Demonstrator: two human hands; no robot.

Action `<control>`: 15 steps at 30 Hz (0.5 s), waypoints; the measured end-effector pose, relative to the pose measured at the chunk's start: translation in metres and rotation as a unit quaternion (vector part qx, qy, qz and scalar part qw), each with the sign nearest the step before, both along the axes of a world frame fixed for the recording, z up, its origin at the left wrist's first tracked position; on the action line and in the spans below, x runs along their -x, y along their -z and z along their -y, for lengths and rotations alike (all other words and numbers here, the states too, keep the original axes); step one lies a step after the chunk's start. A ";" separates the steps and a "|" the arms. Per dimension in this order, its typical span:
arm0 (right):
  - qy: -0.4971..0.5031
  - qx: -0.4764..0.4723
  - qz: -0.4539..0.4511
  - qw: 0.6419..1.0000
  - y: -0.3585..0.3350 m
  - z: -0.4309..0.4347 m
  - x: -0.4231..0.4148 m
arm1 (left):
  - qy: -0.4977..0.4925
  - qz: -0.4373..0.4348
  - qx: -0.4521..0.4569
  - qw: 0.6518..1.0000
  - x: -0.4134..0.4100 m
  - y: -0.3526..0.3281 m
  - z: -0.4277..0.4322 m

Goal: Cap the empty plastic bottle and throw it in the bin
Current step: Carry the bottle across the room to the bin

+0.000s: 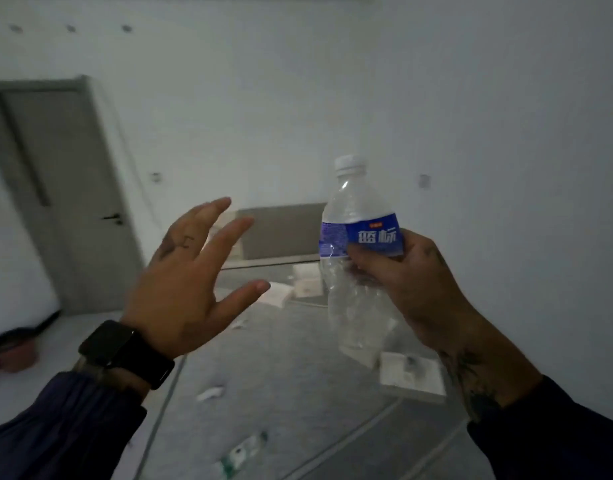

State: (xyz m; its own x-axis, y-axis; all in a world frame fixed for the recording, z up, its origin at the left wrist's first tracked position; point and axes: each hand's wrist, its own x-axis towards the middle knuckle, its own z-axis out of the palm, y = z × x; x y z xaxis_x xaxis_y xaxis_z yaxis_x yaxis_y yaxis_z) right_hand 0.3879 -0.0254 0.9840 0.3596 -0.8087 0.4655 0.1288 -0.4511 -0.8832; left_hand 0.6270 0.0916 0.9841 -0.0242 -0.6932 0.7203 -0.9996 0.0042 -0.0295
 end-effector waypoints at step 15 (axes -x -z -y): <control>-0.273 0.013 -0.036 0.961 0.001 -0.219 -0.389 | -0.374 -0.011 0.017 0.927 -0.266 -0.002 -0.351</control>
State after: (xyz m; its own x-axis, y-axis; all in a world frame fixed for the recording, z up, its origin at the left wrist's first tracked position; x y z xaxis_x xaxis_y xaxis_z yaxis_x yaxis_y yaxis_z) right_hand 0.7770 0.1934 0.9830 0.7585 -0.4792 0.4417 0.2917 -0.3564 -0.8876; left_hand 0.8935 0.4425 0.9860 0.4687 -0.4873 0.7368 -0.7231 -0.6907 0.0031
